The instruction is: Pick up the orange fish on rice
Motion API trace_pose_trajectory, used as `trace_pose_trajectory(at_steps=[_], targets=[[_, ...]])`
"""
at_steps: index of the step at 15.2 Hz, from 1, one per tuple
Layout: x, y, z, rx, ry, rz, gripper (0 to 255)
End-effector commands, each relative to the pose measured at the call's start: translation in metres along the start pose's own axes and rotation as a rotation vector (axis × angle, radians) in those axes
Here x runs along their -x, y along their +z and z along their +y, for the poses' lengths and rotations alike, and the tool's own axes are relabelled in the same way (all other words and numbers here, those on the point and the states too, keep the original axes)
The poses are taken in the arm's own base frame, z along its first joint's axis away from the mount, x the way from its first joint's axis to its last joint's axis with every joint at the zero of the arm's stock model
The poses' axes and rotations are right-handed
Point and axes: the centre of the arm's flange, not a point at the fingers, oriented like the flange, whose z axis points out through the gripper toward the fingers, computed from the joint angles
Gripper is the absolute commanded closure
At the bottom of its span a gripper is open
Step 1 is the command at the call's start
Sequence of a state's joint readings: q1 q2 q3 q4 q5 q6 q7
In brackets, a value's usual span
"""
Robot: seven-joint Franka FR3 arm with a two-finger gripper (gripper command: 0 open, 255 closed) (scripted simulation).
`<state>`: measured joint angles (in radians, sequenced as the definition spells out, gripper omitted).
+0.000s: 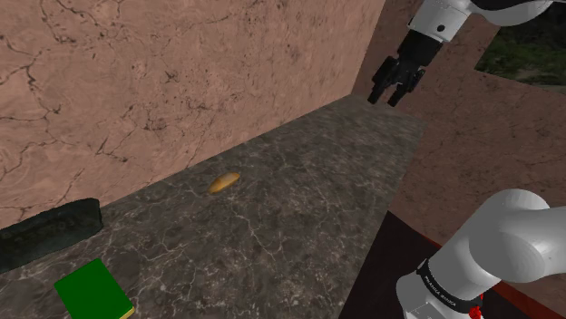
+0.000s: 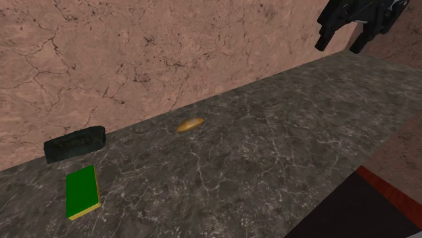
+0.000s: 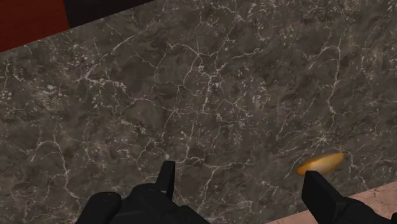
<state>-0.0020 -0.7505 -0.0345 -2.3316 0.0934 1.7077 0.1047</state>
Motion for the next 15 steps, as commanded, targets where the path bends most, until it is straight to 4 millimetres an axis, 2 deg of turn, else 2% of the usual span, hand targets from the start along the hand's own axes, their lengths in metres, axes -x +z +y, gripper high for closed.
trace_pose_trajectory(at_steps=[1, 8, 15], targets=[[0.000, 0.000, 0.000, 0.000, 0.000, 0.000, 0], [-0.012, 0.065, -0.069, 0.027, 0.184, -0.008, 0], [-0.036, 0.132, -0.132, 0.055, 0.369, -0.016, 0]])
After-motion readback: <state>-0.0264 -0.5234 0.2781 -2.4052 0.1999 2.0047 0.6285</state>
